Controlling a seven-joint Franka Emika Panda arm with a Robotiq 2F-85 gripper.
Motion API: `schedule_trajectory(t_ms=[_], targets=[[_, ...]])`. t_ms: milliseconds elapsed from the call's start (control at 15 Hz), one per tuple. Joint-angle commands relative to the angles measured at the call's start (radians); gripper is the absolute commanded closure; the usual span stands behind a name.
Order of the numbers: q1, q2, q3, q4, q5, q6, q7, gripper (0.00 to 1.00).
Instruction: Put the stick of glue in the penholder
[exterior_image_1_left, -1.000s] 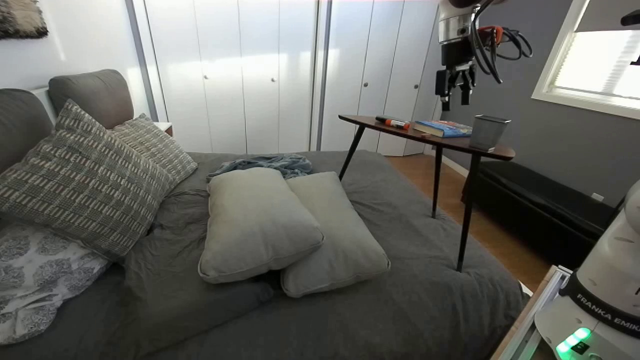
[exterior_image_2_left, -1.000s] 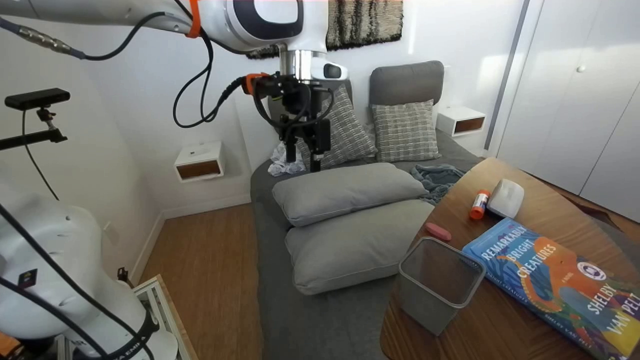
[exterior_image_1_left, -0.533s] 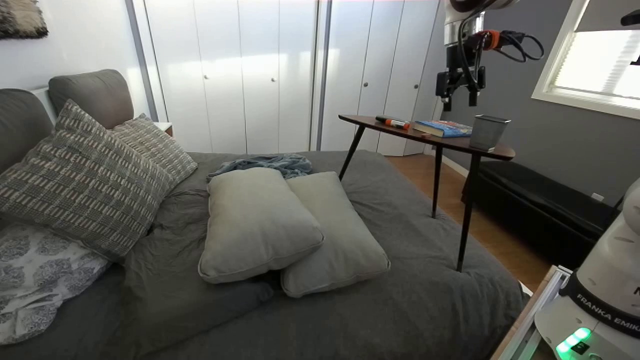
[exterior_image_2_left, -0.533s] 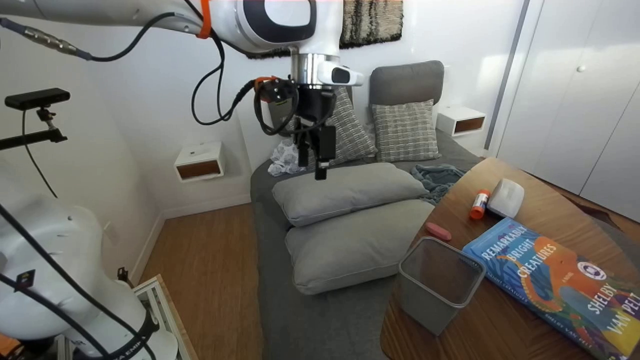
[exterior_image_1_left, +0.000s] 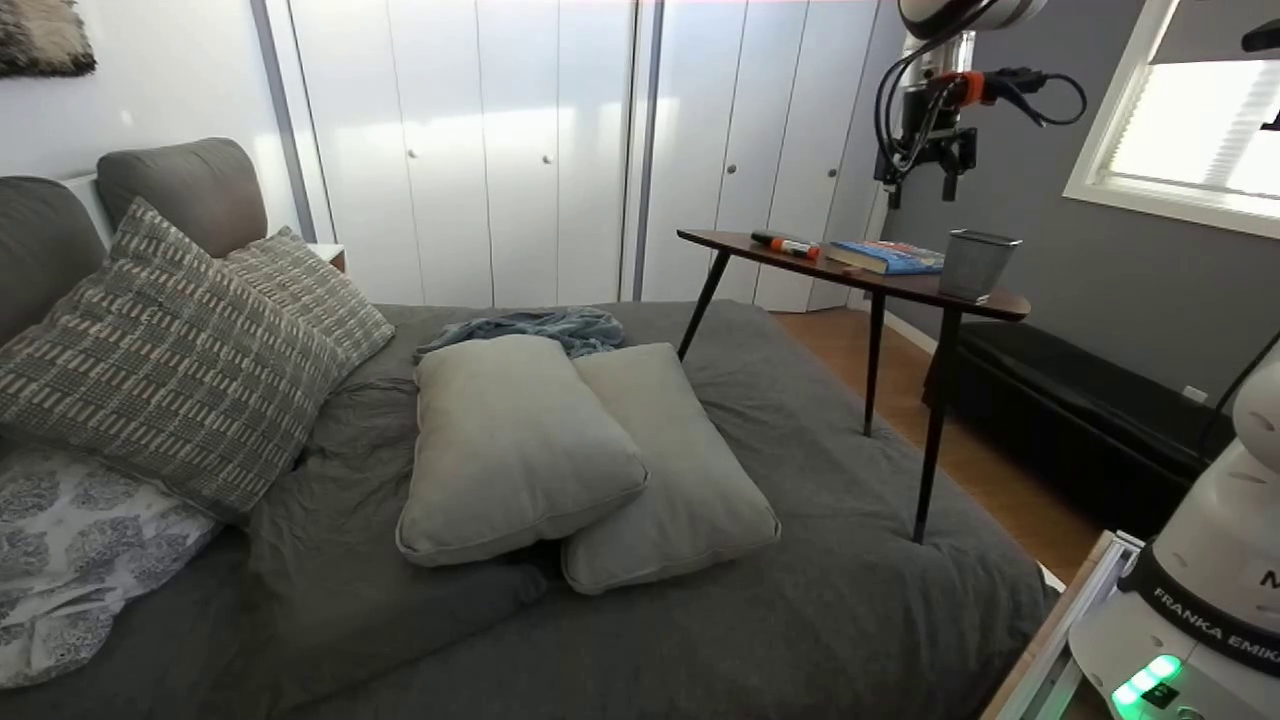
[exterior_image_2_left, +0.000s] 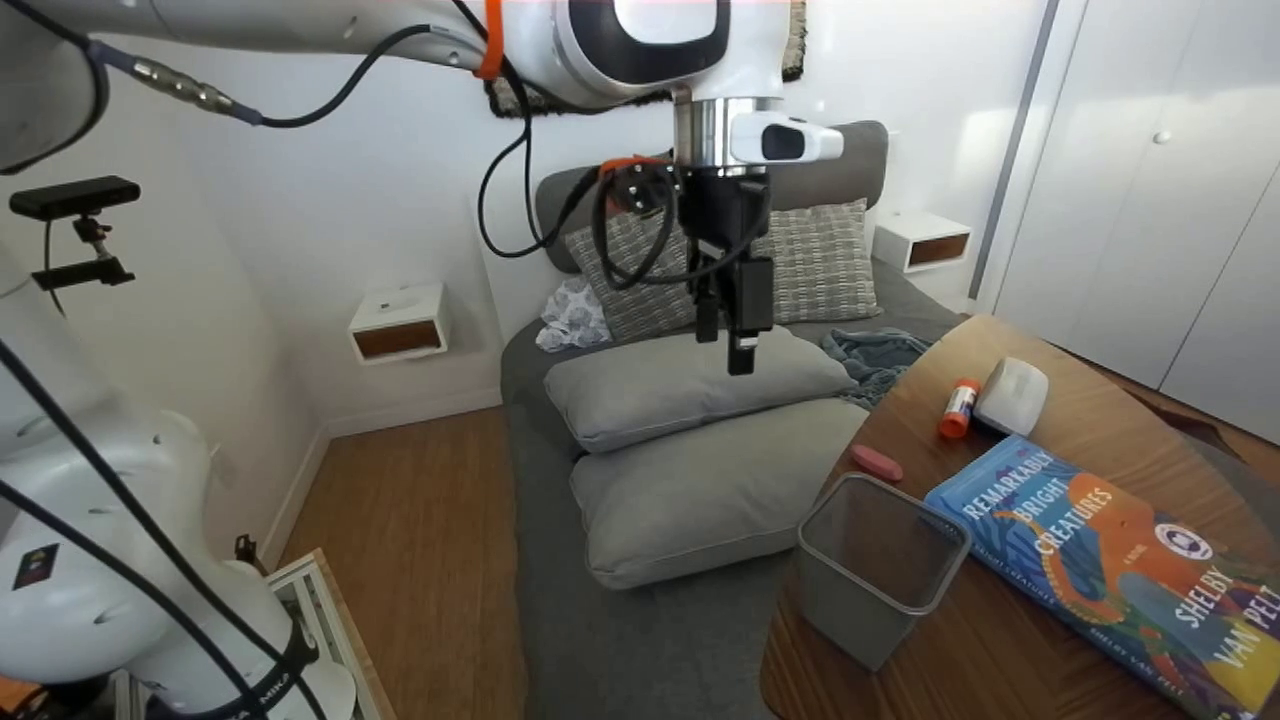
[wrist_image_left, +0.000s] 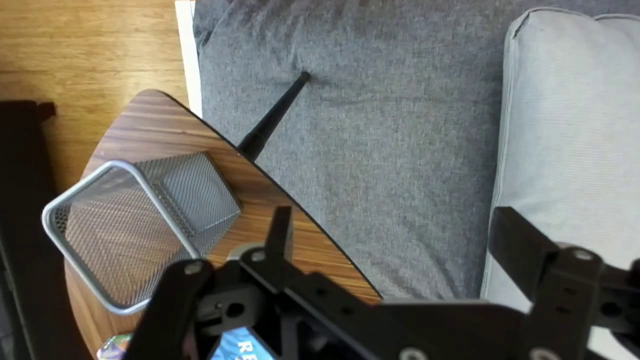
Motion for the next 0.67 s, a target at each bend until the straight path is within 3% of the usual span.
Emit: schedule_trajectory(t_ms=[0,267,333,600], targets=[[-0.008,0.072,-0.014,0.110,-0.049,-0.022,-0.195,0.00],[-0.027,0.106,-0.040,0.175,-0.014,0.004,-0.406,0.00],[-0.014,0.078,-0.030,0.122,-0.033,0.005,-0.326,0.00],[-0.026,0.092,-0.037,0.153,-0.031,0.005,-0.381,0.00]])
